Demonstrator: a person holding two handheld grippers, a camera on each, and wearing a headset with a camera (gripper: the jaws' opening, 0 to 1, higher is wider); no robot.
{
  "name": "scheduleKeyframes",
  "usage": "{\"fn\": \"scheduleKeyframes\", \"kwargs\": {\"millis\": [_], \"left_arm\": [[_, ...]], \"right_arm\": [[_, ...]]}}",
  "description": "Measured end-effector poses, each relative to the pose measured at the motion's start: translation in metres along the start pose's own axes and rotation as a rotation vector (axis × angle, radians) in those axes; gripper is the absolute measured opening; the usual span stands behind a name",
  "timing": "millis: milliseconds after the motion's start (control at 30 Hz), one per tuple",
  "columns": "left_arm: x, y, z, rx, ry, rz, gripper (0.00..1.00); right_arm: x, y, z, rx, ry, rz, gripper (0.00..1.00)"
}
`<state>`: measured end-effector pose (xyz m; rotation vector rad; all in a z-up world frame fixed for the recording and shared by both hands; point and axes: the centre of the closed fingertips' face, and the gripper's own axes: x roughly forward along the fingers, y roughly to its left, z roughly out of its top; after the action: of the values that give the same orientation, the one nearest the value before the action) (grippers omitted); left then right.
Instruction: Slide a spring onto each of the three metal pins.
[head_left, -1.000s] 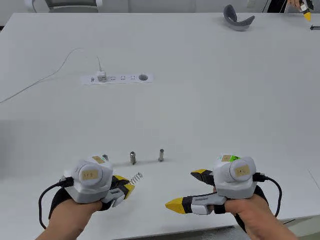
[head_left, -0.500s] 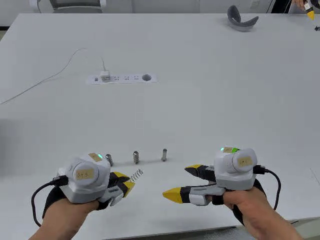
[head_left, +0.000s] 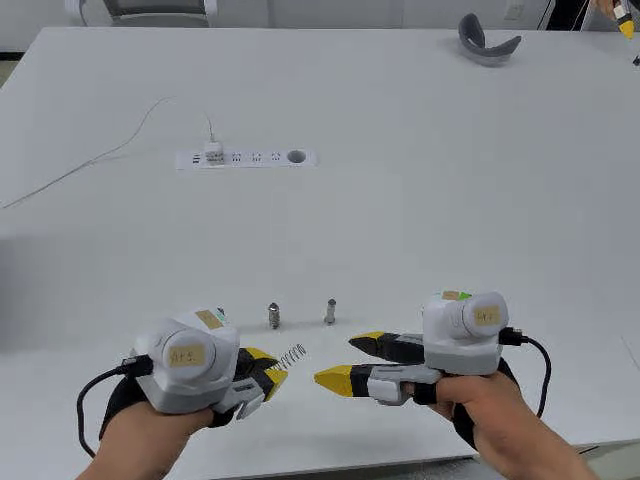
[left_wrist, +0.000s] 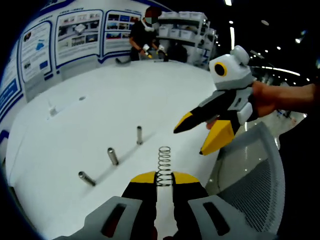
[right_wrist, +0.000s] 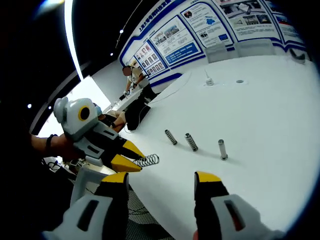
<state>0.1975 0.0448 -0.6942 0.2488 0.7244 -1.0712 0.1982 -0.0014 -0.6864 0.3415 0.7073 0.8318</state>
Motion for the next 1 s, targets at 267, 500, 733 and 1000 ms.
{"fn": "scheduleKeyframes", "kwargs": {"millis": [267, 500, 733, 1000], "left_arm": [[0.004, -0.017, 0.011, 0.054, -0.007, -0.044, 0.11], [0.004, -0.025, 0.018, 0.093, -0.022, -0.076, 0.11], [0.005, -0.029, 0.019, 0.135, -0.02, -0.1, 0.11], [0.004, -0.03, 0.02, 0.163, -0.019, -0.116, 0.11]], "right_arm": [[0.002, 0.009, 0.004, 0.065, -0.02, 0.052, 0.41], [0.004, 0.017, 0.004, 0.112, -0.026, 0.095, 0.29], [0.004, 0.02, 0.008, 0.145, -0.037, 0.119, 0.24], [0.003, 0.021, 0.013, 0.19, -0.04, 0.15, 0.15]]}}
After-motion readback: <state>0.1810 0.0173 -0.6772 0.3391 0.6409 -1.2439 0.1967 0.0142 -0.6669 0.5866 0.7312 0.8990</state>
